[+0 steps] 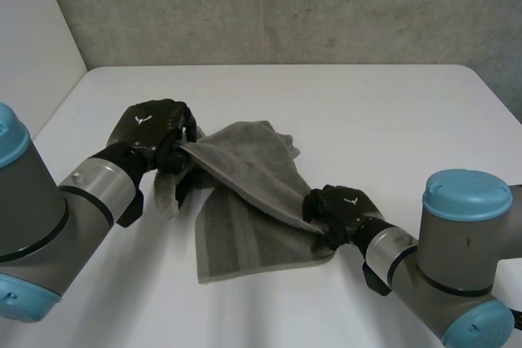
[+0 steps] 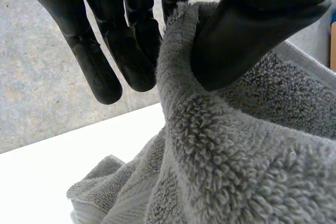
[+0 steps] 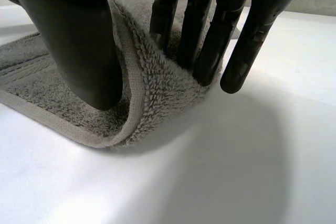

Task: Fold the towel.

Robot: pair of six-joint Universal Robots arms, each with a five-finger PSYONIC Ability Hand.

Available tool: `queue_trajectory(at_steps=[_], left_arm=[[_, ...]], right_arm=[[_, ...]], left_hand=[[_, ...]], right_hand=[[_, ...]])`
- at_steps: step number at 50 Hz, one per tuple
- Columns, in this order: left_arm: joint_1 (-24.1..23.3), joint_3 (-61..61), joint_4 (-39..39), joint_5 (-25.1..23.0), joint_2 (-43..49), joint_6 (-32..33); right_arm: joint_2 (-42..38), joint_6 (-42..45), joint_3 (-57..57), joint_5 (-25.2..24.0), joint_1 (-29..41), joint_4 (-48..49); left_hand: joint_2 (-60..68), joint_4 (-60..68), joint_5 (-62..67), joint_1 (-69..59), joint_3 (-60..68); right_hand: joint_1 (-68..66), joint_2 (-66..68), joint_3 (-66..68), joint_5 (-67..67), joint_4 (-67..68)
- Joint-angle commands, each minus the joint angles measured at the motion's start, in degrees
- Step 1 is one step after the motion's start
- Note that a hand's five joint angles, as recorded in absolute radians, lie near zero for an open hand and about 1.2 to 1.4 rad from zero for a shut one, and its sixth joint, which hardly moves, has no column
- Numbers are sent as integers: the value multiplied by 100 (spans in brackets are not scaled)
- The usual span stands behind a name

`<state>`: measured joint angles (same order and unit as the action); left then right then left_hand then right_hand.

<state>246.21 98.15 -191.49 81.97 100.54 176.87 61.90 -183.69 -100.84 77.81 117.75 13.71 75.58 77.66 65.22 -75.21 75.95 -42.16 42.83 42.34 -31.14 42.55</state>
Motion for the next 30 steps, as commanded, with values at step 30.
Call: queue_trajectory(at_steps=[30], left_arm=[[691, -5199, 34, 3, 819, 76]], right_arm=[[-707, 2602, 8309, 1015, -69, -2088]], left_hand=[[442, 234, 478, -479, 405]], right_hand=[[-3784, 3717, 3766, -3886, 3745]])
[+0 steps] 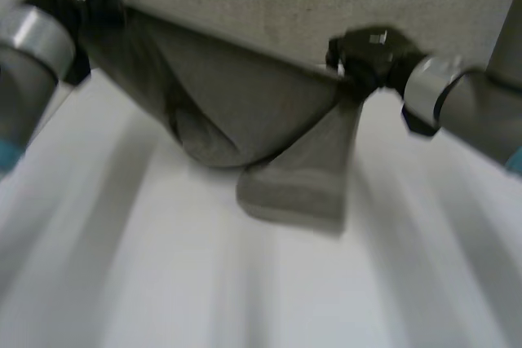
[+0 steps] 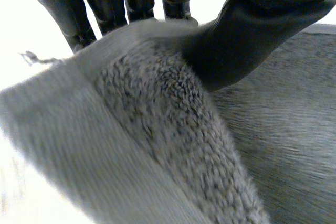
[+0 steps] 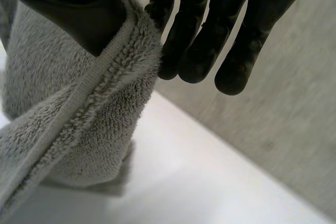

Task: Fold the towel.

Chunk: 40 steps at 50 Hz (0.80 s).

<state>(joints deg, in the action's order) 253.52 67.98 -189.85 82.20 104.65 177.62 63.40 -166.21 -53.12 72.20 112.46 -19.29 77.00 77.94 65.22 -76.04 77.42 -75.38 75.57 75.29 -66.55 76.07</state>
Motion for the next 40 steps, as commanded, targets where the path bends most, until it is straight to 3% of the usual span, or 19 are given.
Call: queue_trajectory(at_steps=[1, 3, 5, 6, 8, 11, 16, 22, 28, 33, 35, 40], left_arm=[[-40, -2184, -131, -20, 407, 1], [-22, -2219, -342, -29, 346, 1], [4, -1922, -806, -55, 110, -17], [4, -1920, -807, -55, 108, -17], [57, -1177, -1131, -151, -49, 1], [127, -716, -1247, -284, -94, 10], [653, 1046, -1580, -1082, -199, 88], [892, 2220, -2012, -1409, -199, 291], [1077, 3265, -2671, -1497, -23, 1047], [1129, 3626, -2811, -1497, 346, 1451], [1147, 3643, -2811, -1497, 512, 1565], [1156, 3608, -2811, -1488, 548, 1574]], right_arm=[[-856, 854, 3536, 1578, 461, 1217], [-548, 757, 3176, 1666, 496, 1682], [283, 565, 1752, 1553, 461, 2408], [287, 564, 1743, 1552, 461, 2412], [803, 581, 379, 1080, 443, 3094], [911, 669, -572, 631, 478, 3326], [964, 844, -1567, 471, 513, 3002], [920, 1214, -2396, 427, 514, 2667], [682, 1654, -3345, 436, 452, 2544], [551, 1698, -3767, 418, 382, 2561], [376, 1715, -3890, 400, 190, 2588], [59, 1680, -3847, 400, 39, 2623]], left_hand=[[300, 206, 478, -396, 258], [300, 206, 478, -396, 258], [300, 206, 478, -396, 258], [300, 206, 478, -396, 258], [300, 206, 478, -396, 258], [300, 206, 478, -396, 258], [300, 206, 478, -396, 258], [300, 206, 478, -396, 258], [300, 206, 478, -396, 258], [300, 206, 478, -396, 258], [300, 206, 478, -396, 258], [300, 206, 478, -396, 258]], right_hand=[[-462, 443, 471, -345, 393], [-462, 443, 471, -345, 393], [-462, 443, 471, -345, 393], [-462, 443, 471, -345, 393], [-462, 443, 471, -345, 393], [-462, 443, 471, -345, 393], [-462, 443, 471, -345, 393], [-300, 281, 309, -183, 231], [171, -190, -162, 288, -240], [1450, -1468, -1440, 1566, -1518], [2555, -2573, -2545, 2671, -2623], [3298, -3316, -3288, 3414, -3366]])
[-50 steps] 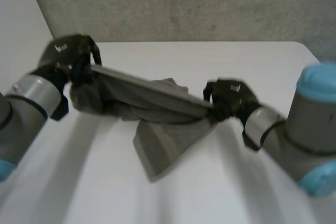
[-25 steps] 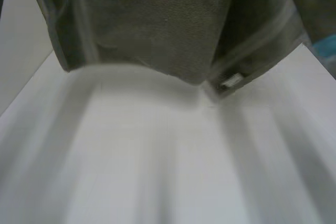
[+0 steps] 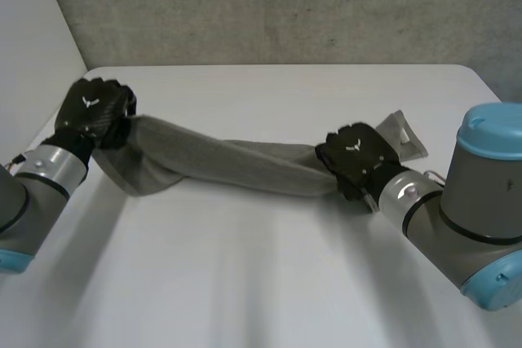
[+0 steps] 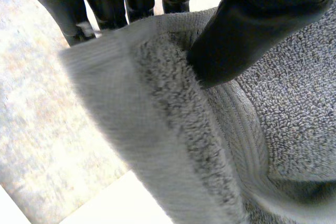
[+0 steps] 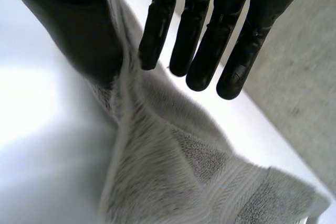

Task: Fold the towel.

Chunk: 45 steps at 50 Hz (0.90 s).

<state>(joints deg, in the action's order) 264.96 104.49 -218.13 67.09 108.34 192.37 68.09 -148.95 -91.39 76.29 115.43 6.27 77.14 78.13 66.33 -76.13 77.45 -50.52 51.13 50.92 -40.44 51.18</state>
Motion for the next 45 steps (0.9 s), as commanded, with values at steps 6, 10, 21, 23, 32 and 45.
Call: queue_trajectory(at_steps=[6, 10, 21, 23, 32, 45], left_arm=[[83, 1, 16, 23, 161, 90], [179, 98, 16, 14, 143, 90], [381, 125, 16, 32, 108, 90], [408, 125, 16, 23, 108, 72], [408, 125, 16, 23, 108, 81], [267, 46, 349, 67, -970, -199]], right_arm=[[-709, -20, 69, -9, -389, 146], [-832, -55, 122, 35, -407, 252], [-1017, -116, 104, 737, -749, 305], [-1017, -117, 95, 809, -785, 305], [-649, -117, 131, 914, -855, 243], [495, -371, 350, 738, -838, -73]], left_hand=[[286, 187, 367, -387, 255], [286, 187, 367, -387, 255], [286, 187, 367, -387, 255], [286, 187, 367, -387, 255], [286, 187, 367, -387, 255], [286, 187, 367, -387, 255]], right_hand=[[1266, -1328, -1306, 1258, -1332], [1602, -1664, -1642, 1594, -1668], [1739, -1801, -1779, 1731, -1805], [1722, -1784, -1762, 1714, -1788], [1036, -1098, -1077, 1028, -1103], [-2948, 2887, 2908, -2956, 2882]])
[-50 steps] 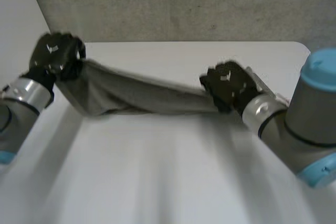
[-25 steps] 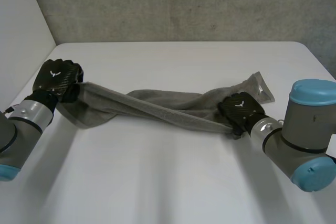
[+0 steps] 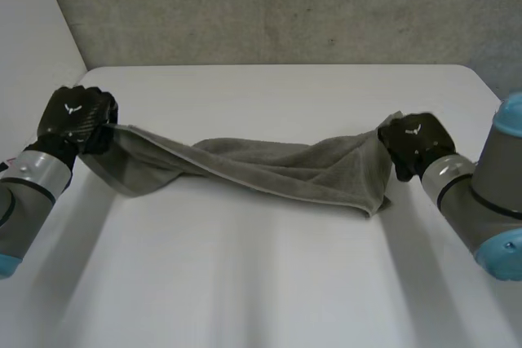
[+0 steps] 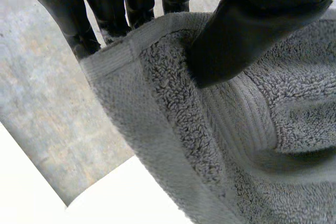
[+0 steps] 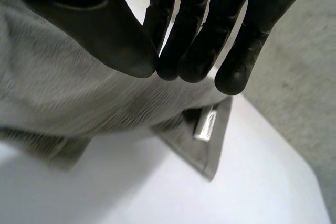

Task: Fold the towel.

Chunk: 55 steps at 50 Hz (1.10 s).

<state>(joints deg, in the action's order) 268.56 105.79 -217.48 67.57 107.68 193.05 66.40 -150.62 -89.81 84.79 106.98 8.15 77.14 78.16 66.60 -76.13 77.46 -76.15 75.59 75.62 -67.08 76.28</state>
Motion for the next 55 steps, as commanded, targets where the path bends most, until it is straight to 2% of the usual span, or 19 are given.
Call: queue_trajectory(at_steps=[1, 3, 5, 6, 7, 8, 9, 12, 16, 18, 26, 39, 55], left_arm=[[-94, -85, 285, 19, -907, -267], [-111, -138, 399, 10, -1153, -470], [-120, -199, 574, 10, -1608, -942], [-120, -199, 575, 10, -1610, -944], [-111, -182, 592, -16, -1784, -1170], [-111, -121, 566, -25, -1899, -1364], [-111, -120, 566, -25, -1900, -1366], [-120, 56, 531, -25, -1935, -1559], [-155, 196, 505, -25, -1769, -1533], [-155, 187, 513, -16, -1638, -1516], [-155, 117, 531, -25, -1329, -1489], [-146, 126, 531, -25, -1303, -1498], [-146, 187, 522, -16, -1294, -1489]], right_arm=[[881, -344, 305, -172, 7, -409], [1031, -502, 393, -243, -1, -558], [1156, -697, 491, -314, -1, -736], [1217, -844, 517, -383, -1, -910], [1217, -942, 482, -428, 16, -1086], [1217, -943, 482, -428, 16, -1087], [1209, -1012, 430, -411, 60, -1227], [1025, -1153, 150, -393, 78, -1298], [769, -1593, -283, -375, 87, -850], [568, -2074, -729, -393, 87, -185], [-47, -2428, -1188, -446, 130, 687], [-663, -2402, -969, -437, 341, 1022], [-892, -2393, -775, -446, 341, 1277]], left_hand=[[286, 184, 340, -387, 254], [286, 184, 340, -387, 254], [286, 184, 340, -387, 254], [286, 184, 340, -387, 254], [286, 184, 340, -387, 254], [286, 184, 340, -387, 254], [286, 184, 340, -387, 254], [286, 184, 340, -387, 254], [286, 184, 340, -387, 254], [286, 184, 340, -387, 254], [286, 184, 340, -387, 254], [286, 184, 340, -387, 254], [286, 184, 340, -387, 254]], right_hand=[[-385, 441, 438, -292, 372], [-385, 441, 438, -292, 372], [-385, 441, 438, -292, 372], [-158, 213, 210, -65, 145], [2775, -2720, -2723, 2868, -2788], [2804, -2749, -2752, 2898, -2818], [4986, -4931, -4934, 5079, -5000], [5511, -5456, -5459, 5605, -5525], [5597, -5542, -5545, 5690, -5610], [5514, -5458, -5461, 5607, -5527], [5328, -5273, -5276, 5422, -5342], [4723, -4667, -4671, 4816, -4736], [4050, -3995, -3998, 4143, -4063]])
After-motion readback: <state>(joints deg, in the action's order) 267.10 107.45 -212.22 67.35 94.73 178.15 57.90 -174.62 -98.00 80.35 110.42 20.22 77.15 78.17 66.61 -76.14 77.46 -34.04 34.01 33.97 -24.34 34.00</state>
